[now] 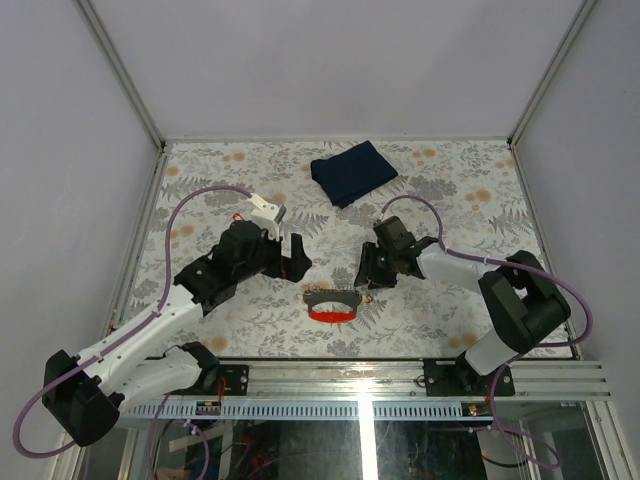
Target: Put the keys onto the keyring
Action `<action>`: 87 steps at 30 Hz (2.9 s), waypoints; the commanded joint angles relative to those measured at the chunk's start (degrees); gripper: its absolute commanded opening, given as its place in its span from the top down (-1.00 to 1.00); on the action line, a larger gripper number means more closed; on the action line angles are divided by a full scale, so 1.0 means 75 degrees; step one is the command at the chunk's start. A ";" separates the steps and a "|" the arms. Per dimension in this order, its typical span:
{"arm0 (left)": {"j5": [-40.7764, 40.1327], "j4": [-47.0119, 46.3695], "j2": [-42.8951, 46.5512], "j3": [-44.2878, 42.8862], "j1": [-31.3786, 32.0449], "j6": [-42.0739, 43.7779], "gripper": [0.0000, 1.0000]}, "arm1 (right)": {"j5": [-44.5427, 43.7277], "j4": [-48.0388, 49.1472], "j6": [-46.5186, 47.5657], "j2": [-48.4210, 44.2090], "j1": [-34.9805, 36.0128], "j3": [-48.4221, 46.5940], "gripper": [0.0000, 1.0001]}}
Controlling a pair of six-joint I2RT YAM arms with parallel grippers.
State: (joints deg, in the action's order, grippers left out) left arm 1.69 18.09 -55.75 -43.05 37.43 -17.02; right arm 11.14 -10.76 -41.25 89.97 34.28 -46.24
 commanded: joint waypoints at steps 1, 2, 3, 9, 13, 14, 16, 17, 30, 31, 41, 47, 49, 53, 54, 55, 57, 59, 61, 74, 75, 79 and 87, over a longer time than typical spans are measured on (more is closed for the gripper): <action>0.0046 0.0078 0.0086 -0.0008 -0.0062 0.0159 -1.00 | 0.0408 0.0354 -0.0296 0.0307 -0.0065 0.0065 -0.01; 0.0054 0.0084 0.0098 -0.0012 -0.0047 0.0159 -0.99 | 0.0454 0.0401 -0.0305 0.0342 -0.0070 0.0085 -0.01; 0.0052 0.0084 0.0097 -0.0010 -0.0056 0.0159 -0.99 | 0.0529 0.0478 -0.0346 0.0362 -0.0080 0.0119 -0.01; 0.0101 0.0084 0.0090 -0.0015 -0.0058 0.0171 -1.00 | 0.0923 0.0795 -0.0476 0.0500 -0.0129 0.0200 0.16; 0.0134 0.0085 0.0085 -0.0018 -0.0054 0.0183 -1.00 | 0.0965 0.0834 -0.0465 0.0530 -0.0141 0.0211 0.30; 0.0137 0.0085 0.0091 -0.0022 -0.0049 0.0183 -1.00 | 0.0973 0.0839 -0.0458 0.0544 -0.0150 0.0212 0.34; 0.0158 0.0090 0.0080 -0.0020 -0.0055 0.0183 -1.00 | 0.0998 0.0865 -0.0464 0.0563 -0.0162 0.0226 0.40; 0.0155 0.0085 0.0093 -0.0019 -0.0051 0.0183 -1.00 | 0.1008 0.0891 -0.0464 0.0574 -0.0164 0.0234 0.43; 0.0120 0.0017 0.0152 0.0019 -0.0058 0.0171 -1.00 | 0.1062 0.1301 -0.0136 0.0370 -0.0199 0.0373 1.00; 0.0115 0.0015 0.0155 0.0025 -0.0057 0.0162 -0.99 | 0.1073 0.1357 -0.0076 0.0306 -0.0203 0.0398 1.00; 0.0093 -0.0275 0.0561 0.0107 -0.0057 0.0099 -1.00 | 0.2135 0.2153 0.1795 -0.0689 -0.0201 0.0507 1.00; 0.0254 -0.0753 0.1144 0.0353 -0.0056 0.0066 -1.00 | 0.2242 0.1899 0.2947 -0.1340 -0.0200 0.0442 1.00; 0.0279 -0.0900 0.1305 0.0433 -0.0051 0.0086 -1.00 | 0.2318 0.1838 0.3187 -0.1524 -0.0200 0.0422 1.00; 0.0551 -0.1214 0.1511 0.0618 -0.0052 0.0231 -1.00 | 0.2424 0.1794 0.3555 -0.1818 -0.0200 0.0389 1.00; 0.0615 -0.1317 0.1545 0.0673 -0.0054 0.0256 -1.00 | 0.2465 0.1794 0.3633 -0.1907 -0.0200 0.0379 1.00; 0.0642 -0.1435 0.1580 0.0738 -0.0057 0.0258 -1.00 | 0.2529 0.1795 0.3739 -0.1977 -0.0200 0.0376 1.00; 0.0644 -0.1678 0.1632 0.0846 -0.0044 0.0253 -1.00 | 0.2693 0.1848 0.3893 -0.2155 -0.0200 0.0380 1.00; 0.0640 -0.1883 0.1670 0.0932 -0.0050 0.0269 -0.99 | 0.2787 0.1860 0.4061 -0.2331 -0.0200 0.0360 1.00; 0.0682 -0.2048 0.1696 0.0989 -0.0050 0.0358 -0.94 | 0.2873 0.1740 0.4269 -0.2485 -0.0200 0.0276 1.00; 0.2410 -0.3524 0.1668 0.1310 -0.0046 0.1357 -0.39 | 0.2920 0.0894 0.5517 -0.3333 0.0213 -0.0153 1.00; 0.2704 -0.3605 0.1623 0.1310 -0.0048 0.1509 -0.33 | 0.2936 0.0893 0.5588 -0.3406 0.0237 -0.0135 1.00; 0.3787 -0.3830 0.1340 0.1209 -0.0045 0.1952 -0.20 | 0.3006 0.0888 0.5800 -0.3816 0.0321 -0.0082 1.00; 0.5450 -0.4046 0.0789 0.0814 -0.0045 0.2399 -0.06 | 0.3390 0.0872 0.5872 -0.4631 0.0333 -0.0305 1.00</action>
State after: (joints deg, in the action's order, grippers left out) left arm 33.61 -6.90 -49.04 -33.98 37.45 -2.42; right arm 32.86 -5.85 1.28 59.13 36.23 -44.77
